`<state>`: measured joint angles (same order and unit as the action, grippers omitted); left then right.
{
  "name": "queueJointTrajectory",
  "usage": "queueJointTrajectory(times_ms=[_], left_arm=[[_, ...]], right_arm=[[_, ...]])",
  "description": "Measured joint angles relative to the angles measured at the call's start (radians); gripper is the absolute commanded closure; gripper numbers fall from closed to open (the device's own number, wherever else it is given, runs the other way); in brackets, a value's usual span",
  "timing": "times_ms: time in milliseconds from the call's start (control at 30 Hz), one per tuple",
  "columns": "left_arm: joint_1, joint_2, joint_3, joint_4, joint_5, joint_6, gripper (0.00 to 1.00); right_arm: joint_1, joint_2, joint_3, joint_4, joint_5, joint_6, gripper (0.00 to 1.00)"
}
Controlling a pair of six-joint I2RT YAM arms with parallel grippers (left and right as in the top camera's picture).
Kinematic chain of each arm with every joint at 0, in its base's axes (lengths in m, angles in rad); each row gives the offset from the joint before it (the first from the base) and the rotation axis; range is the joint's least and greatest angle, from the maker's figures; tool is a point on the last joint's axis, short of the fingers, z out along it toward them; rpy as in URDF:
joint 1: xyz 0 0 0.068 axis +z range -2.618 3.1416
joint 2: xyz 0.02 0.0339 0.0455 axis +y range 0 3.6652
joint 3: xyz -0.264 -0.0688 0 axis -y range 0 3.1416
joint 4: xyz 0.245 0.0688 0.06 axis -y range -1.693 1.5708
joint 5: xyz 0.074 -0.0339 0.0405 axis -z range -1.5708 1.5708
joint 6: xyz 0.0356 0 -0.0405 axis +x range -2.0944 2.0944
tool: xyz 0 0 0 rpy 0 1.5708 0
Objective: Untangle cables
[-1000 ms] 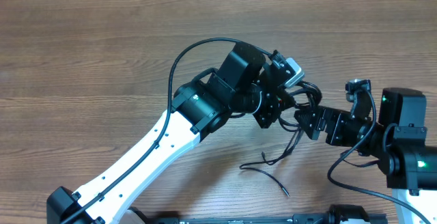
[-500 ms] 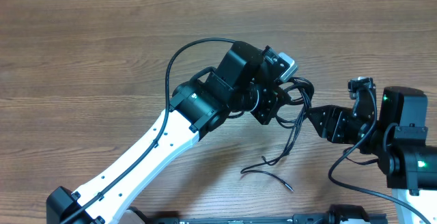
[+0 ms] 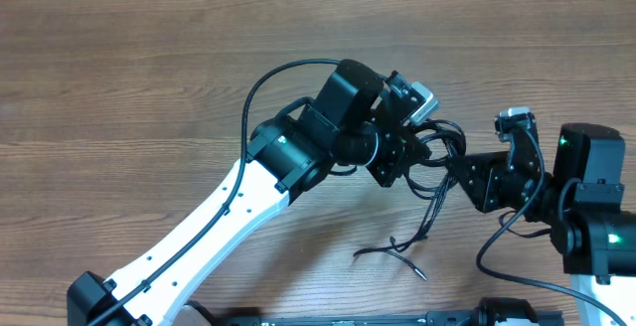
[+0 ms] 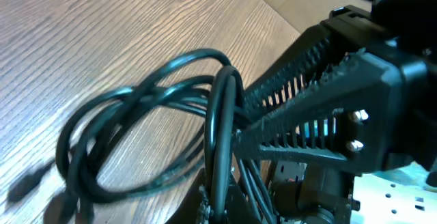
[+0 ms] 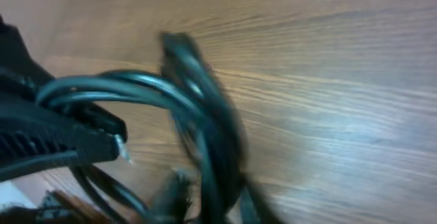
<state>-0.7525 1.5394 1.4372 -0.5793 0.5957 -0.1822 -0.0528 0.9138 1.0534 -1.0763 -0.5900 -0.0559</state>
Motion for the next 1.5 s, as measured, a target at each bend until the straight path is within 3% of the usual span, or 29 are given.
queueJointTrajectory(times_ms=[367,967,1000,1033,1100,1133,1167,1233,1500], left_arm=[[0.002,0.000,0.000,0.034,0.003,-0.008,0.96],[0.000,0.004,-0.005,0.163,-0.080,-0.172,0.96],[0.000,0.006,-0.005,0.168,-0.080,-0.183,0.96],[0.001,0.008,-0.005,0.169,-0.079,-0.186,0.96],[0.004,0.009,-0.005,0.178,-0.083,-0.186,0.96],[0.014,0.009,-0.005,0.198,-0.085,-0.185,0.96],[0.024,0.009,-0.004,0.204,-0.085,-0.180,0.96],[0.040,0.009,-0.003,0.178,-0.084,-0.158,0.96],[0.045,0.009,-0.003,-0.042,-0.053,-0.057,0.96]], right_arm=[[-0.006,0.000,0.000,-0.002,-0.022,-0.015,0.96],[-0.006,0.000,0.014,-0.093,-0.066,-0.015,0.96],[-0.006,0.000,0.014,-0.096,-0.068,-0.015,0.91],[-0.006,0.000,0.014,-0.097,-0.068,-0.014,0.65],[-0.006,0.000,0.014,-0.111,-0.069,-0.016,0.25],[-0.005,0.000,0.014,-0.134,-0.066,-0.018,0.21],[-0.005,0.000,0.014,-0.129,-0.063,-0.019,0.09],[-0.005,0.000,0.014,-0.117,-0.047,-0.023,0.00],[-0.005,0.000,0.014,0.034,0.003,-0.026,0.00]])
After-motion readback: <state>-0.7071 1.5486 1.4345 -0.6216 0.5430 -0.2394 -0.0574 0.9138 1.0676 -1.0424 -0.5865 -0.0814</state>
